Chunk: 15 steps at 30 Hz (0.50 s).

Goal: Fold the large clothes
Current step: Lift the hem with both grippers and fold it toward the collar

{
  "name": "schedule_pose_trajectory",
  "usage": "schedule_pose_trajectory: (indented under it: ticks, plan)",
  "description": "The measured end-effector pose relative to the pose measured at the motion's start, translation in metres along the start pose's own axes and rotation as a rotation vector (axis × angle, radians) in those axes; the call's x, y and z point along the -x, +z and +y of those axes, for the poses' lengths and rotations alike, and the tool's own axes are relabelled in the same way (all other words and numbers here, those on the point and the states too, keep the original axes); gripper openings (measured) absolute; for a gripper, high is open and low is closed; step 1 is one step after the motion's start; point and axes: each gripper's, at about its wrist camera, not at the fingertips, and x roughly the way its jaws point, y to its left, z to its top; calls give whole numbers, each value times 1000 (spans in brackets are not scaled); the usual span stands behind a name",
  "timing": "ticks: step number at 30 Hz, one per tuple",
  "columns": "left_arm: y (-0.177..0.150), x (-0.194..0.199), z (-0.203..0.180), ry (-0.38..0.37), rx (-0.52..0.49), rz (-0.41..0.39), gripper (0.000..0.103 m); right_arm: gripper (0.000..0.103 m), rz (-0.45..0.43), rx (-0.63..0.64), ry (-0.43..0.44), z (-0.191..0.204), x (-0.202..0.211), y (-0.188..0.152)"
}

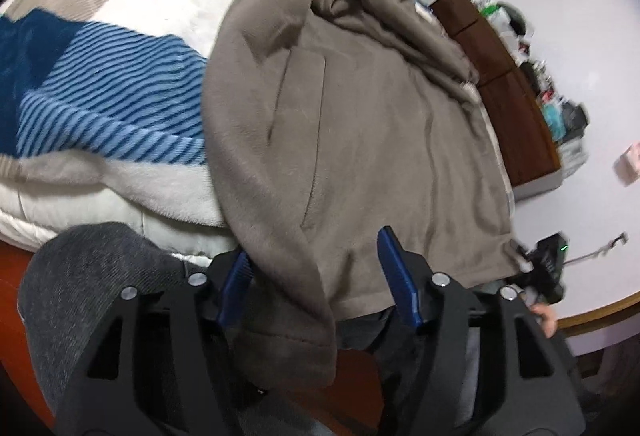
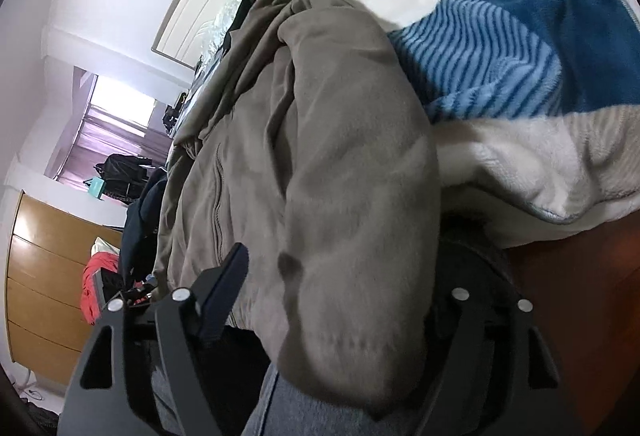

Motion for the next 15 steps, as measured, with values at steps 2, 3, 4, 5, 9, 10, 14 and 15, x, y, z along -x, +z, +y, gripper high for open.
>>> schedule_pose_trajectory:
  ticks: [2,3,4,5,9,10,14,15]
  plan:
    - [1,-7,-4,31,-18,18,62,74,11,2,-17,3,-1,-2]
    - [1,-8,-3,41,-22,26,62,74,15,6,-27,4,-1,-2]
    - [1,-9,-3,47,-29,33,62,72,20,13,-43,6,-2,-3]
    - [0,-9,-3,48,-32,36,61,70,25,13,-57,7,-2,-4]
    - [-1,-14,7,38,8,80,9,15,47,-46,15,2,-3,-6]
    - [-1,-12,11,2,26,84,9,15,45,-51,19,3,-4,-9]
    - [-5,2,9,-75,11,57,8,12,12,1,75,22,7,-12]
    - [-7,8,10,-89,12,42,8,11,3,23,93,29,11,-13]
